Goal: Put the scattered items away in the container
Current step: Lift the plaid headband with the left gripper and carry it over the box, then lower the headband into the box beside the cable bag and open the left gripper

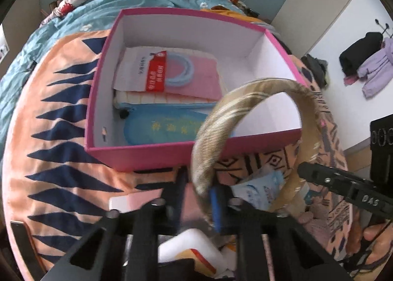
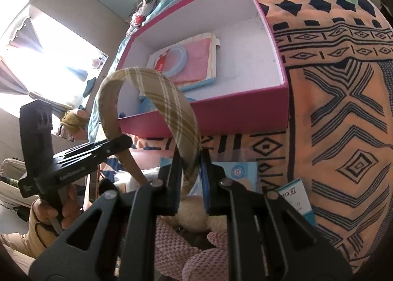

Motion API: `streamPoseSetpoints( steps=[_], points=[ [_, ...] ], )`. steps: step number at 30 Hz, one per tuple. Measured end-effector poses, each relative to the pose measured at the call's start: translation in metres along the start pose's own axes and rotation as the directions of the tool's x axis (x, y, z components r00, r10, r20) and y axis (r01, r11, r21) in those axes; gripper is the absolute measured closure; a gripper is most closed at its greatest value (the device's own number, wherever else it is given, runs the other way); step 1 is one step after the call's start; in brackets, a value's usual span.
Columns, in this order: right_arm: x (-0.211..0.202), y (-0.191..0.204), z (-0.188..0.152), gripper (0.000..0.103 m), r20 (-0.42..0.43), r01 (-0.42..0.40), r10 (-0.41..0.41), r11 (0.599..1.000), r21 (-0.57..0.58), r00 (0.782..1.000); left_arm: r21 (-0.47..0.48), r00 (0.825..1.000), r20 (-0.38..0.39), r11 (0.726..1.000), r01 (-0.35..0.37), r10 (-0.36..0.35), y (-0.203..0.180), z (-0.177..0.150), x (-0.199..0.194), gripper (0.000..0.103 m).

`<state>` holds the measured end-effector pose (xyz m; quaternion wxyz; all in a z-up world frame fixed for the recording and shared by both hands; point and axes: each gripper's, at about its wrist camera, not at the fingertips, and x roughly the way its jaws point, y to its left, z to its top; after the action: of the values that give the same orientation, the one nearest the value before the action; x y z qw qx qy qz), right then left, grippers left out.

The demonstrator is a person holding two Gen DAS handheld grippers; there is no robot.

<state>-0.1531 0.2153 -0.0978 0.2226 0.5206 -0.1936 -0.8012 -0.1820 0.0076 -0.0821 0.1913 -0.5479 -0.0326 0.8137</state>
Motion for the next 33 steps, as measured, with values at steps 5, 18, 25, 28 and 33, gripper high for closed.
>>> streamPoseSetpoints(
  steps=[5,18,25,28,33],
  points=[
    [-0.008,0.007,0.004,0.087,0.019,-0.001,0.001,1.000,-0.015,1.000,-0.011,1.000,0.019,1.000,0.016,-0.016,-0.003,0.004,-0.011,0.091],
    [-0.057,0.034,0.051,0.087,0.139,0.024,-0.005,0.991,-0.131,0.990,0.018,0.994,0.091,0.998,0.066,-0.067,-0.022,0.054,-0.048,0.091],
    [-0.054,0.033,0.083,0.087,0.156,0.057,-0.033,0.987,-0.149,0.987,0.005,0.995,0.089,0.999,0.044,-0.044,-0.025,0.080,-0.034,0.091],
    [-0.048,0.030,0.091,0.087,0.146,0.069,-0.047,0.986,-0.152,0.988,-0.009,0.997,0.073,0.999,0.039,-0.038,-0.022,0.089,-0.024,0.091],
    [-0.035,0.022,0.103,0.087,0.129,0.087,-0.068,0.986,-0.145,0.989,-0.032,0.999,0.044,0.999,0.025,-0.024,-0.017,0.102,-0.005,0.091]
  ],
)
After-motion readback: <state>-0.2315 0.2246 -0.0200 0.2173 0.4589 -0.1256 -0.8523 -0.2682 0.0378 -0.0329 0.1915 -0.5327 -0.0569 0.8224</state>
